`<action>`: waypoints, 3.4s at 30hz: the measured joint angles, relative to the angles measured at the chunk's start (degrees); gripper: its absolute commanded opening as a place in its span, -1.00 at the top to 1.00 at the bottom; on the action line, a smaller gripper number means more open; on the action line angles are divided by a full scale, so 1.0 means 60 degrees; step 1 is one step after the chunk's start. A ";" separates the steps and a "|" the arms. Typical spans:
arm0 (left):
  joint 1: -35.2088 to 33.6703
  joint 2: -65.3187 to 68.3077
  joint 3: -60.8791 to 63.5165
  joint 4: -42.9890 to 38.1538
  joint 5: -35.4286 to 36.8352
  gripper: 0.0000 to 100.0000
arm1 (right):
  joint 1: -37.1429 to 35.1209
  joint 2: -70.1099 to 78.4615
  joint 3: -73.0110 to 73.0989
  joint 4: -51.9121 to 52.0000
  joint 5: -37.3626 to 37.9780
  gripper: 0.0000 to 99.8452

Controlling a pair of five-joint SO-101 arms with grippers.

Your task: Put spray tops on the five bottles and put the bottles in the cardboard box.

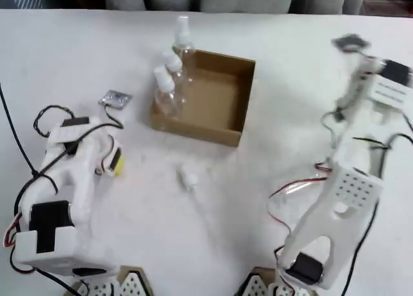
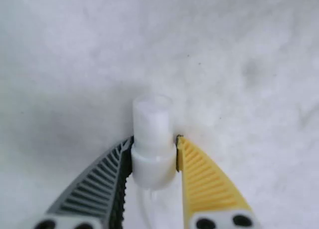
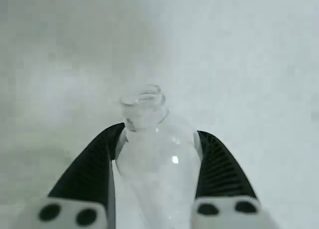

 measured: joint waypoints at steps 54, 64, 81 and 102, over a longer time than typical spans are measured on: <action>0.0000 0.0000 0.0000 0.0000 0.0000 0.96 | 0.4264 -0.5128 0.7385 -0.0850 0.0000 0.97; 0.0000 0.0000 0.0000 0.0000 0.0000 0.96 | 0.2974 -0.6022 1.1678 -0.5245 0.0015 0.76; 0.0000 0.0000 0.0000 0.0000 0.0000 0.96 | 0.2359 -0.6388 1.2747 -0.7385 0.1919 0.44; 0.0000 0.0000 0.0015 0.0000 0.0000 0.96 | 0.2901 -0.6813 1.4081 -0.7853 0.3853 0.45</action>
